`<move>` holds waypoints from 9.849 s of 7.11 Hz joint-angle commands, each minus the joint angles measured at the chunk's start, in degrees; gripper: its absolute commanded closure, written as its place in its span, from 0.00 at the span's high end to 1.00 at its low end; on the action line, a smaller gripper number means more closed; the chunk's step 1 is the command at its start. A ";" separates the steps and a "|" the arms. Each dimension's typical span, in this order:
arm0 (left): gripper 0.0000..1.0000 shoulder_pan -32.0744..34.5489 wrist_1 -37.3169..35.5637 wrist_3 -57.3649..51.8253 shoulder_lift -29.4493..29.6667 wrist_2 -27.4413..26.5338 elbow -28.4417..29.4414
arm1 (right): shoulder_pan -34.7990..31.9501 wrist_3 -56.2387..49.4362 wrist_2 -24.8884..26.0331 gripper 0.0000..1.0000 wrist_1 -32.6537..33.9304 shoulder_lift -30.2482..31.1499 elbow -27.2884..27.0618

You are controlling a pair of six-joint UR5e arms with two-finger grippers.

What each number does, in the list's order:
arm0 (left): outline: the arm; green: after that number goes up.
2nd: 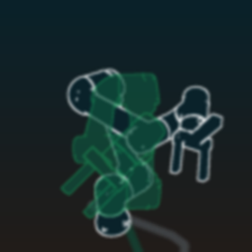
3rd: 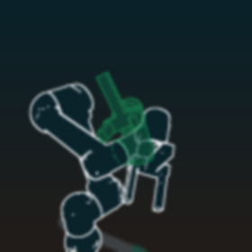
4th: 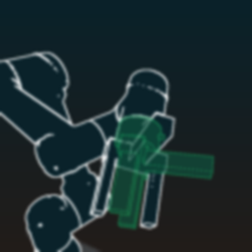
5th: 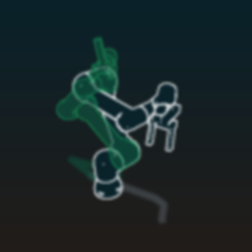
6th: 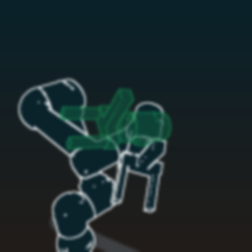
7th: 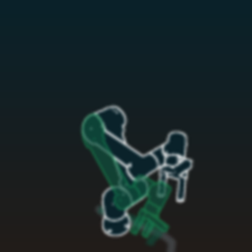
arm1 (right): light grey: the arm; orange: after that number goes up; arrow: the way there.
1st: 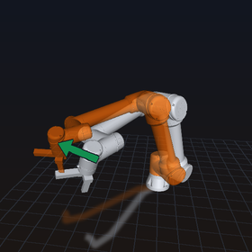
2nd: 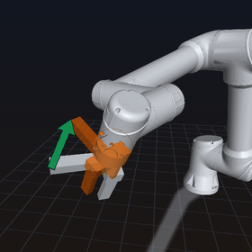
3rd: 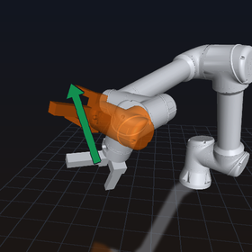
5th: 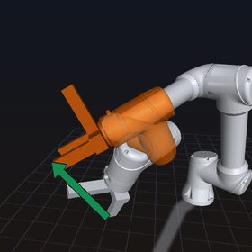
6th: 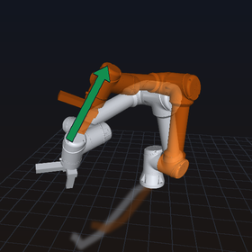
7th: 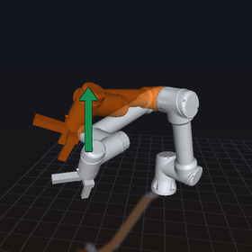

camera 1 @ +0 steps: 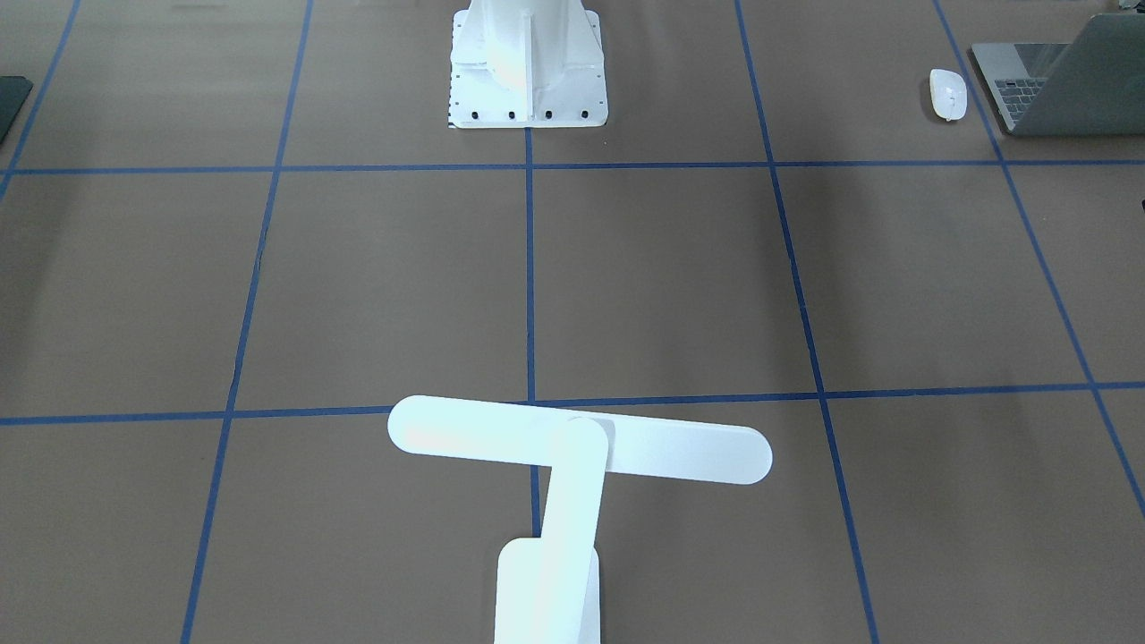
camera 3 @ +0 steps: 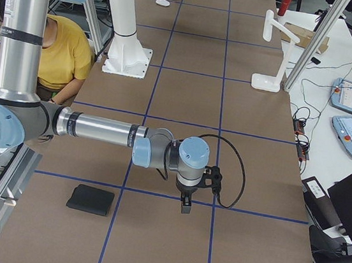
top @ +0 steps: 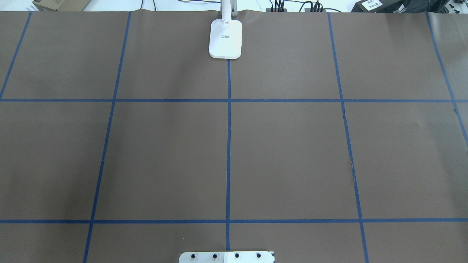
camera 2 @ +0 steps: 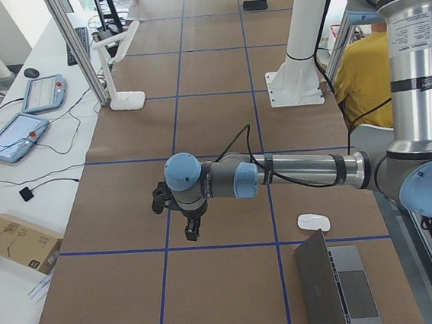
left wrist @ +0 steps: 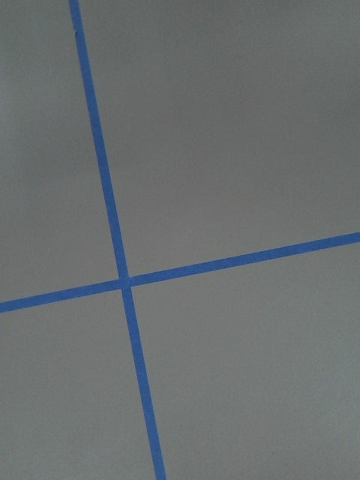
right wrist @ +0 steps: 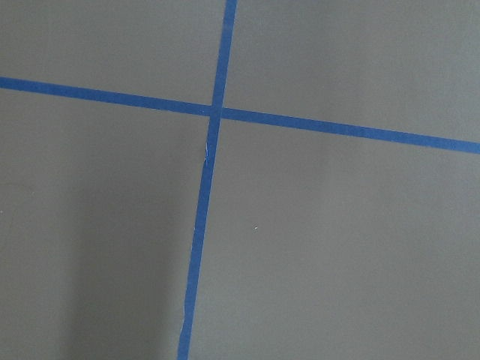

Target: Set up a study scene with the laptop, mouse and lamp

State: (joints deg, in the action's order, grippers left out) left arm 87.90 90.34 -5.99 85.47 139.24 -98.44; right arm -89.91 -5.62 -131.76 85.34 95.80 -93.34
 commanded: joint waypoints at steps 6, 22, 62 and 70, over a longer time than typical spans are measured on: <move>1.00 4.72 -0.25 0.80 2.86 -5.11 3.34 | 0.00 0.08 -0.16 1.00 0.00 0.09 0.09; 0.99 49.04 -24.16 30.06 -30.19 -9.86 -11.17 | 0.00 0.00 0.10 1.00 -0.17 0.09 0.88; 0.00 -24.85 1.68 150.10 35.72 -14.67 -11.94 | 0.00 0.08 -0.77 1.00 -0.09 -0.62 1.15; 0.00 -41.75 -5.35 153.82 40.82 -32.09 -15.13 | 0.00 0.08 -1.47 1.00 -0.09 -0.53 1.58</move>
State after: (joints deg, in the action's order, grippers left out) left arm 47.54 85.25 147.76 125.28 108.86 -114.71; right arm -89.91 -5.54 -132.97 85.25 95.27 -91.90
